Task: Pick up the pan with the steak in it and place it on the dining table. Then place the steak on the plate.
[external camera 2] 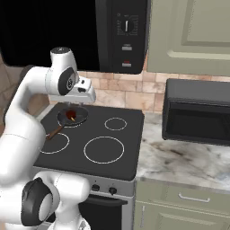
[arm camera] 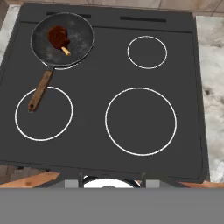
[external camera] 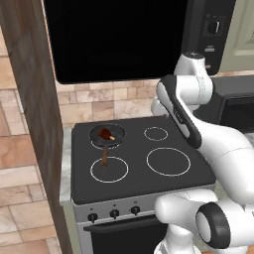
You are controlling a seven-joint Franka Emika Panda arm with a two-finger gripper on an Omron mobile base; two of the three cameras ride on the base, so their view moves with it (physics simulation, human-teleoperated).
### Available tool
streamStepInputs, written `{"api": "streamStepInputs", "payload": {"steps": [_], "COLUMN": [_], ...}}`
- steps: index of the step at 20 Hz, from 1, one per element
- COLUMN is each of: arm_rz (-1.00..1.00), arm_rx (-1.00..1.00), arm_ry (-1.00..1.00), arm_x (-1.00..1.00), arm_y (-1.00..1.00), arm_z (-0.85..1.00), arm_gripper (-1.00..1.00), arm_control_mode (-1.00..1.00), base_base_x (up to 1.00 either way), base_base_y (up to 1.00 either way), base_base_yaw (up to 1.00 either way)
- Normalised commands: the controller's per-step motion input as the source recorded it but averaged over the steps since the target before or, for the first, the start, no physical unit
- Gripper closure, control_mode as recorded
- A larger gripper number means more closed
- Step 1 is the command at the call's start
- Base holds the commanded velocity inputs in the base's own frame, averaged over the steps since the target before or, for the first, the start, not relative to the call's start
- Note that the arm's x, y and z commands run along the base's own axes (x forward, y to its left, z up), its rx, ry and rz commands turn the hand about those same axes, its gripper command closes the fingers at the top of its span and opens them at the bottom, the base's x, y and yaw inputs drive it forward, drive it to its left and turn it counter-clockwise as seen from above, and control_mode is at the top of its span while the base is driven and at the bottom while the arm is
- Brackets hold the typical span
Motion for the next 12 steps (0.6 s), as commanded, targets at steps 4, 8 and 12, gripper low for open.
{"api": "streamStepInputs", "payload": {"steps": [4,8,12], "arm_rz": [0.02,0.04,0.06], "arm_rx": [0.0,0.0,0.0], "arm_ry": [0.0,-0.03,-0.09], "arm_x": [-0.13,-0.48,-0.61], "arm_y": [0.07,0.32,0.36], "arm_z": [-0.01,-0.09,-0.11], "arm_gripper": [-1.0,-1.0,-1.0], "arm_control_mode": [-1.0,-1.0,-1.0], "base_base_x": [0.0,0.0,0.0], "base_base_y": [0.0,0.0,0.0], "base_base_yaw": [0.0,0.0,0.0]}}
